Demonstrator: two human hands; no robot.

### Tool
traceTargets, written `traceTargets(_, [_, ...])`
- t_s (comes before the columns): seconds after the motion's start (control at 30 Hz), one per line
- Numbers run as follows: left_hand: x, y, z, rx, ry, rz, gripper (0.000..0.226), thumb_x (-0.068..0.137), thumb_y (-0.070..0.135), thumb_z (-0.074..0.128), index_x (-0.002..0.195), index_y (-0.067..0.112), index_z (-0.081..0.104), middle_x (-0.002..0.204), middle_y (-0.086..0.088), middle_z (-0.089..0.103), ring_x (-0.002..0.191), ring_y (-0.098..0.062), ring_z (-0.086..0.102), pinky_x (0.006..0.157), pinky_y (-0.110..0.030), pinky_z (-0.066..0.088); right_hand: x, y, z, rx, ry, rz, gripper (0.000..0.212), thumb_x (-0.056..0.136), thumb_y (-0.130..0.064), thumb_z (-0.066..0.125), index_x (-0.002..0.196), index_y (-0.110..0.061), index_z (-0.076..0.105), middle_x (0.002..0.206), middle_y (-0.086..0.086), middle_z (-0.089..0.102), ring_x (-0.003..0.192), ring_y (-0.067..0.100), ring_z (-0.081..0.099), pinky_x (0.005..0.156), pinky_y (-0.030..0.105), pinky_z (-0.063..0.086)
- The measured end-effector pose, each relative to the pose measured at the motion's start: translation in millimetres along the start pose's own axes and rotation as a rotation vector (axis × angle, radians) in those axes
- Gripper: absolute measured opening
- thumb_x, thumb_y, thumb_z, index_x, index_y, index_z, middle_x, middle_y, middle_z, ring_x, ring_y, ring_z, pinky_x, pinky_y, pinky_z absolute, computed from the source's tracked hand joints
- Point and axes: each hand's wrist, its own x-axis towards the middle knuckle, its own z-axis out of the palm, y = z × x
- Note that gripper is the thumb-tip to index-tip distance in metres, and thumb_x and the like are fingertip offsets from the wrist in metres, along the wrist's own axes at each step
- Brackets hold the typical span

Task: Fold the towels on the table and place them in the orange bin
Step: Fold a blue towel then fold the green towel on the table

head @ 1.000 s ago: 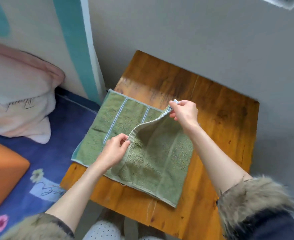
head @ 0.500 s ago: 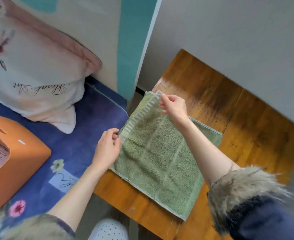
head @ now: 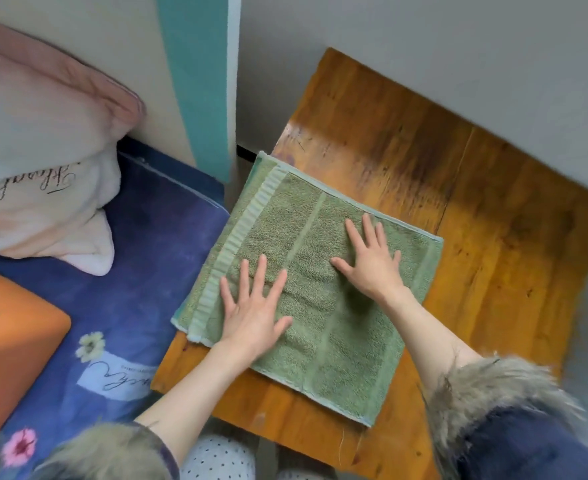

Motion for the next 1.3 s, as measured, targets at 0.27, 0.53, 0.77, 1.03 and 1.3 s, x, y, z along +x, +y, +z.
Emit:
traceTargets(0.27, [28, 38, -11, 0.152, 0.002, 0.200, 0.084, 0.086, 0.013, 0.051, 0.148, 0.033, -0.001, 0.154, -0.003, -0.025, 0.138, -0.030, -0.028, 0.105, -0.058, -0.019, -52, 61, 15, 0.134, 0.004, 0.280, 0.083, 0.087, -0.059, 0.050, 0.149, -0.038, -0.001, 0.158, -0.007, -0.014, 0.146, 0.019, -0.008, 0.108, 0.061, 0.023])
traceTargets(0.53, [43, 107, 0, 0.026, -0.019, 0.397, 0.047, 0.086, 0.008, 0.047, 0.131, 0.023, 0.047, 0.157, -0.002, 0.012, 0.145, -0.024, -0.007, 0.115, -0.048, -0.011, -131, 117, 39, 0.193, 0.072, 0.517, 0.055, 0.091, -0.048, 0.050, 0.140, -0.024, 0.038, 0.144, 0.010, 0.034, 0.131, 0.030, 0.038, 0.099, 0.044, 0.040])
traceTargets(0.77, [44, 118, -1, -0.091, 0.013, 0.564, 0.037, 0.089, -0.002, 0.046, 0.121, 0.014, 0.057, 0.143, -0.003, 0.042, 0.138, -0.020, 0.030, 0.115, -0.033, 0.019, -135, 146, 33, 0.227, 0.106, 0.575, 0.037, 0.097, -0.037, 0.044, 0.114, -0.008, 0.059, 0.118, 0.011, 0.057, 0.104, 0.030, 0.058, 0.081, 0.033, 0.044])
traceTargets(1.03, [65, 69, -31, 0.139, 0.296, 0.233, 0.058, 0.078, -0.010, 0.048, 0.132, 0.010, 0.049, 0.128, -0.019, 0.048, 0.122, -0.036, 0.039, 0.096, -0.050, 0.032, -58, 154, -1, 0.111, 0.289, 0.224, 0.049, 0.094, -0.018, 0.049, 0.141, -0.015, 0.035, 0.141, 0.008, 0.040, 0.130, 0.026, 0.034, 0.104, 0.047, 0.029])
traceTargets(1.3, [75, 66, -41, 0.263, 0.181, 0.038, 0.024, 0.090, 0.034, 0.056, 0.105, 0.016, 0.057, 0.105, -0.009, 0.049, 0.105, -0.029, 0.039, 0.086, -0.041, 0.028, -50, 164, -13, 0.011, 0.290, 0.256, 0.032, 0.091, -0.028, 0.056, 0.118, -0.011, 0.054, 0.121, 0.007, 0.054, 0.116, 0.025, 0.042, 0.097, 0.042, 0.031])
